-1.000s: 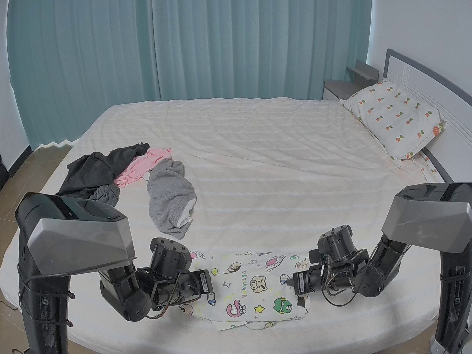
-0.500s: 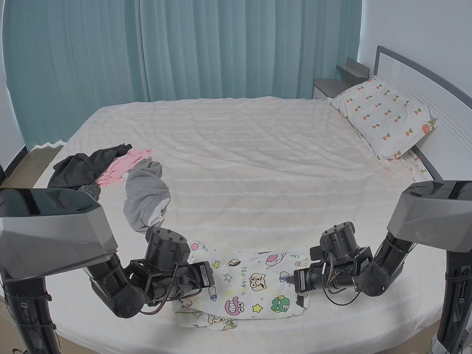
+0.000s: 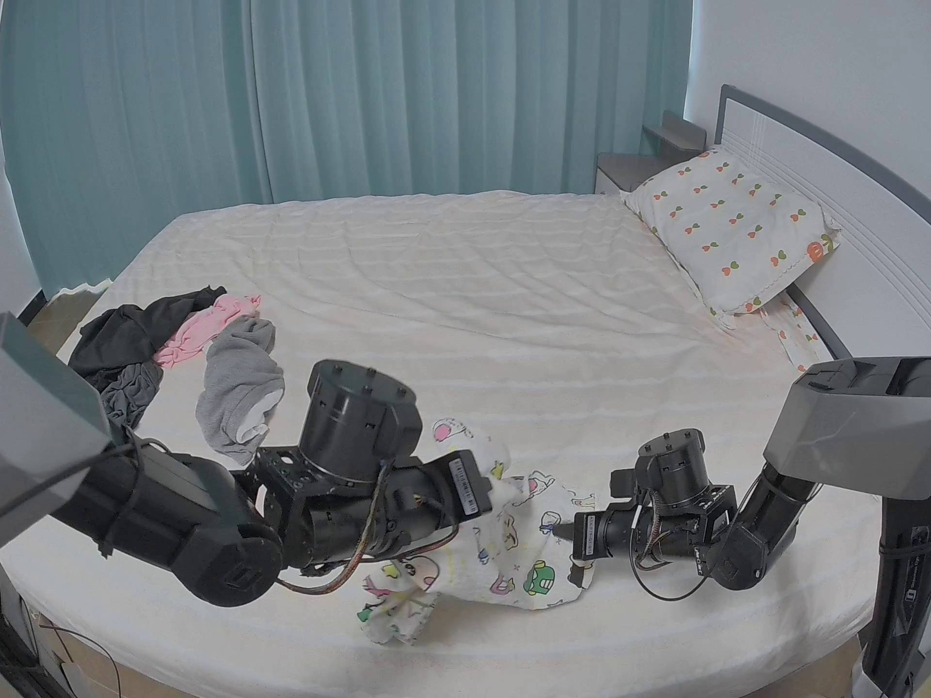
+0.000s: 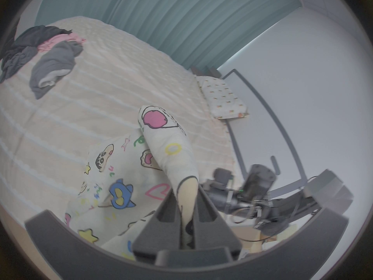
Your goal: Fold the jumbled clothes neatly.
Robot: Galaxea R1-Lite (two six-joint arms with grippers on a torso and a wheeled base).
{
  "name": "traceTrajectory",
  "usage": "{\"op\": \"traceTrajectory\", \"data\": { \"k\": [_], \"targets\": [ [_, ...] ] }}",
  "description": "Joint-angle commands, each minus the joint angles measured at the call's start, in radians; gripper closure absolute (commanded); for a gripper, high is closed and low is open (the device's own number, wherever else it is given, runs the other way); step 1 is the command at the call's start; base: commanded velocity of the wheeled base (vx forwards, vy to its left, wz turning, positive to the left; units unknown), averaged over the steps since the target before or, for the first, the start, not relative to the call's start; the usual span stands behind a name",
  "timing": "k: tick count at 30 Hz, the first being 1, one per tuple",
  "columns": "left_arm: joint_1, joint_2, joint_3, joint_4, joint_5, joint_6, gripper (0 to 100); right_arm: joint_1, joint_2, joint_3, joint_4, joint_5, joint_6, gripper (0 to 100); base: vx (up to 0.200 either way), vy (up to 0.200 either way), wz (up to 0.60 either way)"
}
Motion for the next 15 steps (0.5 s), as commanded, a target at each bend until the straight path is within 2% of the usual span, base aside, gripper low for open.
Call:
{"op": "traceTrajectory", "data": {
  "k": [1,8,12,15],
  "targets": [
    [-0.048,-0.039,-0.099,0.021,0.001,-0.016,100,-0.021,-0.004,0.006,-0.042,-0.001,0.014,100,0.0,-0.2,0.0],
    [-0.057,-0.031,-0.172,-0.021,0.028,-0.078,100,-0.072,-0.044,0.007,-0.062,0.002,0.014,100,0.0,-0.2,0.0],
    [-0.041,-0.037,-0.123,-0.049,0.034,-0.088,100,-0.078,-0.047,0.013,-0.064,0.002,0.014,100,0.0,-0.2,0.0],
    [-0.015,-0.043,-0.026,-0.058,0.034,-0.09,100,-0.072,-0.041,0.012,-0.064,0.002,0.013,100,0.0,-0.2,0.0]
  ]
}}
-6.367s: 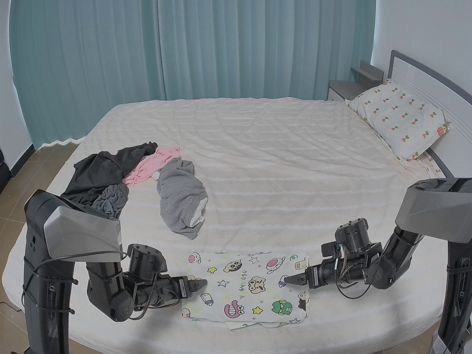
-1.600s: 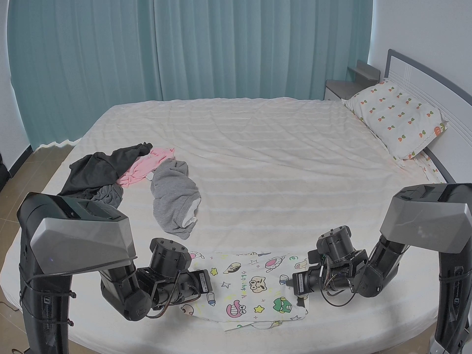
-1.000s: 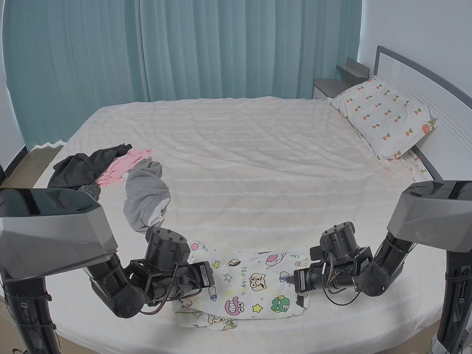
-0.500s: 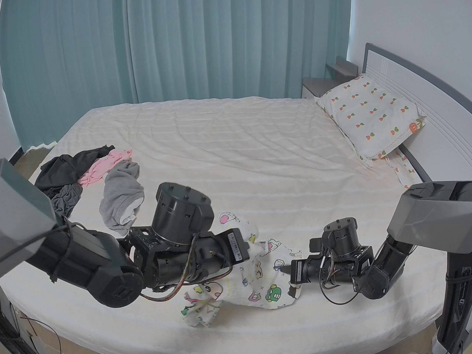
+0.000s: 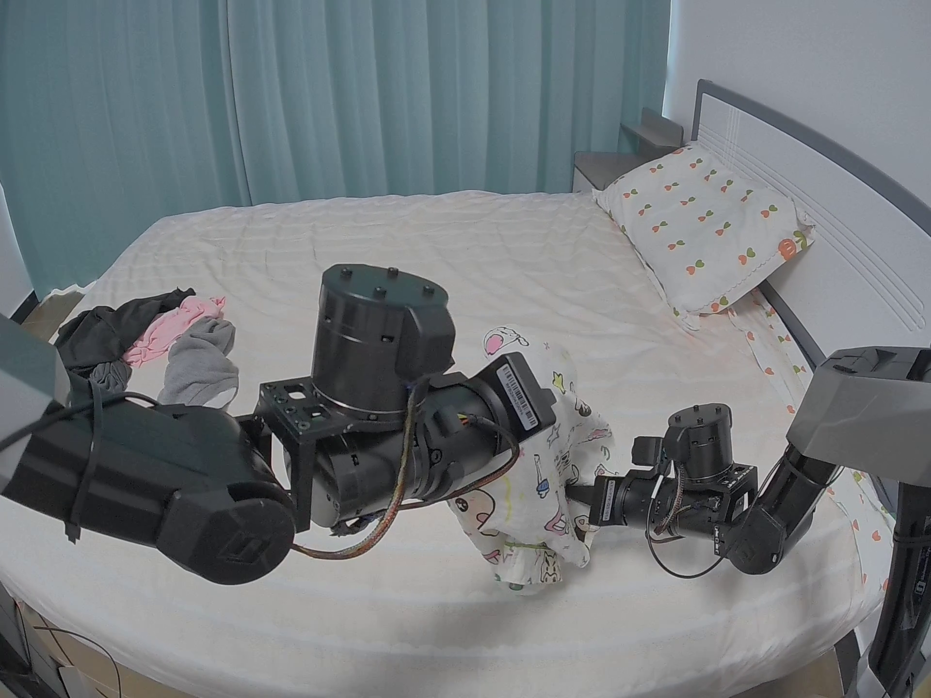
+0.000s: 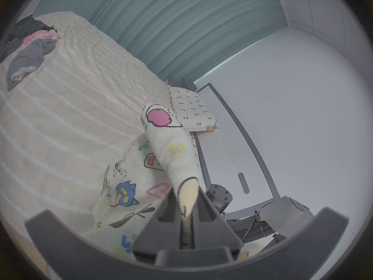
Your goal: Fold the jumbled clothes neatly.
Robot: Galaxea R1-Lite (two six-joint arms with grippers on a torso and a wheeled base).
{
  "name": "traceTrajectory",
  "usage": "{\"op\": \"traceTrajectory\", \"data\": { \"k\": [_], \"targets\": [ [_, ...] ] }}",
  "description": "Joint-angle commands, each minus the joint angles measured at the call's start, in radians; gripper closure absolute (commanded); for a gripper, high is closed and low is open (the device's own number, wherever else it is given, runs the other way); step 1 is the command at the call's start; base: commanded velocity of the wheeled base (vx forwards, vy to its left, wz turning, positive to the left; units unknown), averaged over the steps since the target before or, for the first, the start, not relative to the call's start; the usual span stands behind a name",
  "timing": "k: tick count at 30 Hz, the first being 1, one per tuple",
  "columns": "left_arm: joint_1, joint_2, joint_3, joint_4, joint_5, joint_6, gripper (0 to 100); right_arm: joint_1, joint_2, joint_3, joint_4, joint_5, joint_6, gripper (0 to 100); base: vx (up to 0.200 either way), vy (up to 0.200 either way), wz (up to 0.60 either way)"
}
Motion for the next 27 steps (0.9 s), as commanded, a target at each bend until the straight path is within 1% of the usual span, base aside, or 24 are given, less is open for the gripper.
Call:
{"op": "traceTrajectory", "data": {
  "k": [1,2,5,6,7,8,12,15,16,17,22,25,27],
  "targets": [
    [0.037,-0.018,0.134,-0.019,0.003,-0.004,100,0.003,0.004,-0.001,0.003,-0.002,-0.002,100,0.0,-0.2,0.0],
    [0.041,-0.019,0.149,-0.024,0.003,-0.004,100,0.004,0.004,-0.003,0.003,-0.002,-0.002,100,0.0,-0.2,0.0],
    [0.084,-0.025,0.266,-0.071,0.002,-0.004,100,0.024,0.027,-0.013,0.003,-0.002,-0.003,100,0.0,-0.2,0.0],
    [0.09,-0.024,0.276,-0.076,0.0,-0.004,100,0.026,0.029,-0.013,0.003,-0.002,-0.005,100,0.0,-0.2,0.0],
    [0.133,-0.016,0.332,-0.117,-0.001,-0.003,100,0.037,0.047,-0.032,0.005,0.0,-0.008,100,0.0,-0.2,0.0],
    [0.159,-0.014,0.353,-0.14,-0.006,-0.003,100,0.044,0.058,-0.046,0.005,0.0,-0.008,100,0.0,-0.2,0.0],
    [0.239,0.007,0.402,-0.226,-0.006,0.005,100,0.079,0.103,-0.076,0.005,0.0,-0.006,100,0.0,0.0,0.0],
    [0.245,0.007,0.404,-0.233,-0.004,0.005,100,0.083,0.104,-0.076,0.005,0.0,-0.006,100,0.0,0.0,0.0],
    [0.296,-0.001,0.419,-0.246,-0.007,0.005,100,0.109,0.11,-0.081,0.008,0.0,-0.008,100,0.0,0.0,0.0],
    [0.308,-0.004,0.424,-0.243,-0.007,0.005,100,0.115,0.115,-0.084,0.008,0.0,-0.008,100,0.0,0.0,0.0],
    [0.313,-0.01,0.471,-0.245,-0.007,0.04,100,0.127,0.123,-0.093,0.006,0.0,-0.009,100,0.0,0.0,0.0],
    [0.322,-0.008,0.497,-0.246,-0.007,0.088,100,0.139,0.127,-0.098,0.006,0.0,-0.009,100,0.0,0.0,0.0],
    [0.322,-0.007,0.503,-0.246,-0.007,0.098,100,0.147,0.129,-0.098,0.008,0.0,-0.009,100,0.0,0.0,0.0]
  ]
}}
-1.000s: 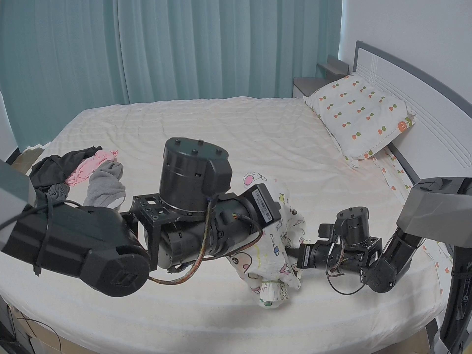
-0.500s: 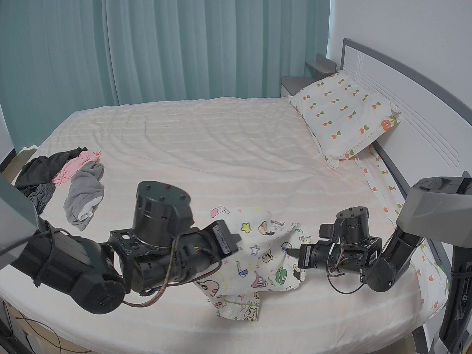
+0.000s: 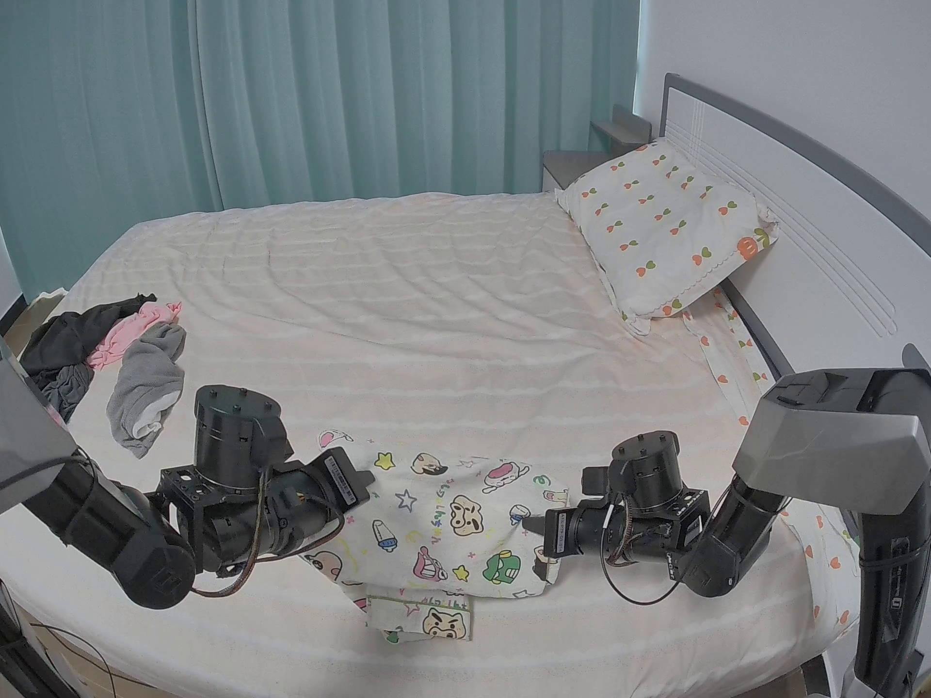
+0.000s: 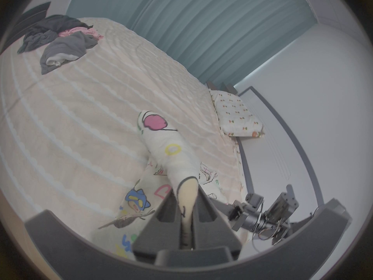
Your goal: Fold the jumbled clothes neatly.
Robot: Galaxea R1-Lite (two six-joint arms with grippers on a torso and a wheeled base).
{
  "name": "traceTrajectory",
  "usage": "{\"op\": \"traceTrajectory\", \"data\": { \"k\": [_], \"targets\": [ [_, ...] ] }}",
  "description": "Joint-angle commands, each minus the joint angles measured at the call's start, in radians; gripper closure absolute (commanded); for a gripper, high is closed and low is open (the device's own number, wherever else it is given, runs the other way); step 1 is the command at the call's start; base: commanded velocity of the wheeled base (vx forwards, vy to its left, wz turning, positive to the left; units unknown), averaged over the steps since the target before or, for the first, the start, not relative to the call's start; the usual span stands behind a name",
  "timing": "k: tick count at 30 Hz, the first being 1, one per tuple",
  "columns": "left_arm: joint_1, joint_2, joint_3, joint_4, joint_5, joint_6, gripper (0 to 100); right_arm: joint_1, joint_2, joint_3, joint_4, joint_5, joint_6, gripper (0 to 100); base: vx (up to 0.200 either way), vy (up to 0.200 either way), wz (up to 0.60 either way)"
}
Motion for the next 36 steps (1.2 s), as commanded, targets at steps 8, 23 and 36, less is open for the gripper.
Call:
{"op": "traceTrajectory", "data": {
  "k": [8,23,36],
  "targets": [
    [0.05,0.001,0.035,0.004,0.001,0.081,100,0.028,0.013,-0.005,0.0,0.001,0.0,100,0.0,0.0,0.0],
    [0.116,0.049,0.053,-0.002,-0.002,0.147,100,0.059,0.02,-0.018,0.005,-0.001,0.0,100,0.0,0.0,0.0],
    [0.14,0.056,0.042,-0.004,-0.006,0.146,100,0.059,0.023,-0.019,0.005,-0.003,0.002,100,0.0,0.0,0.0]
  ]
}}
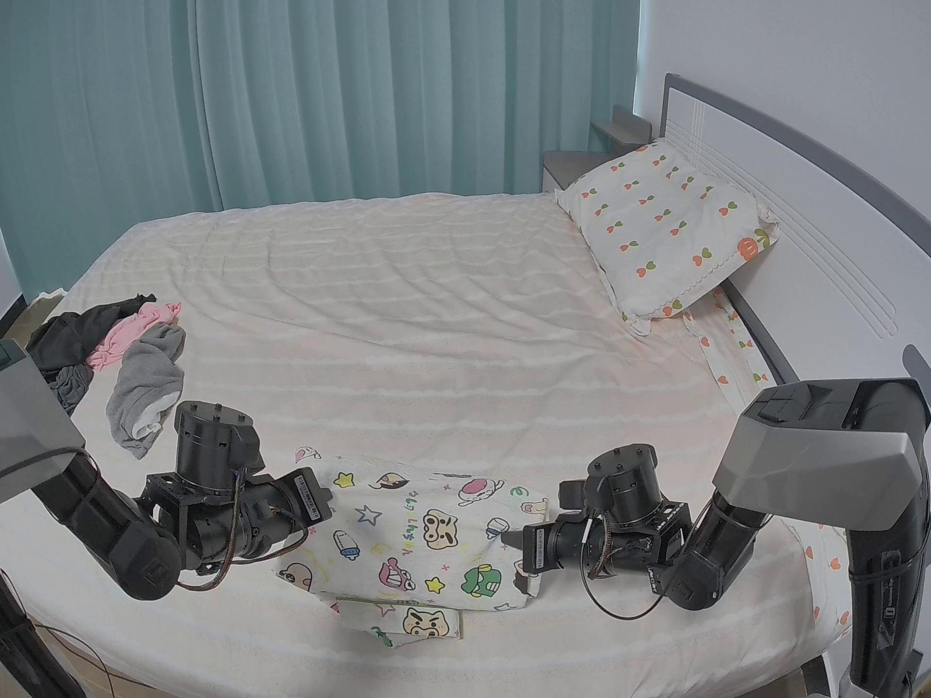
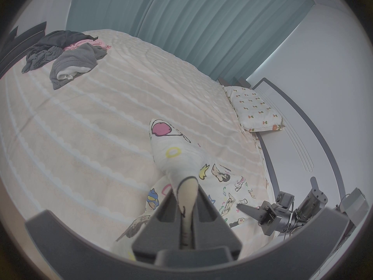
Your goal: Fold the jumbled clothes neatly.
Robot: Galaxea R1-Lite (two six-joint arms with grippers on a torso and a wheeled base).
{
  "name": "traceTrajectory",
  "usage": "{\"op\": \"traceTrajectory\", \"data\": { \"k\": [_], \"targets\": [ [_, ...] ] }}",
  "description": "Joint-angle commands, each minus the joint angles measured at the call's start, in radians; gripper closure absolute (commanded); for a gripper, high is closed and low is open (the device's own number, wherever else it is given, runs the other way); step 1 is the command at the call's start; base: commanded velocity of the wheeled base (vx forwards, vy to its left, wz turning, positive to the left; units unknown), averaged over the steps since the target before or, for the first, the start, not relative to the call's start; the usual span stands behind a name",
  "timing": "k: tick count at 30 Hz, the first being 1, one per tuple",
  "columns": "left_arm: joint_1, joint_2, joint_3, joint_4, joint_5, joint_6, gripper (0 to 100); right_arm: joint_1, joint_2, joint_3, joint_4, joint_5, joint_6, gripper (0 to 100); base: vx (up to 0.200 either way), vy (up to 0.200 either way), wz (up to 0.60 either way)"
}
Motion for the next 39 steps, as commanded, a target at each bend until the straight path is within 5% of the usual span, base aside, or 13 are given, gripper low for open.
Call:
{"op": "traceTrajectory", "data": {
  "k": [1,8,23,39],
  "targets": [
    [0.022,0.012,-0.003,0.0,0.001,0.001,100,0.001,0.006,-0.001,-0.001,0.0,0.001,100,0.0,0.0,0.0],
    [0.033,0.013,-0.001,0.003,-0.005,0.001,100,0.002,0.008,-0.004,-0.001,0.0,-0.001,100,0.0,0.0,0.0],
    [0.033,0.041,-0.007,-0.002,-0.005,0.001,100,0.002,0.008,-0.004,-0.001,0.0,0.001,100,0.0,0.2,0.0],
    [0.093,0.164,0.019,-0.004,-0.005,0.026,100,0.011,0.0,0.013,0.036,-0.001,-0.002,100,0.0,0.0,0.0]
  ]
}}
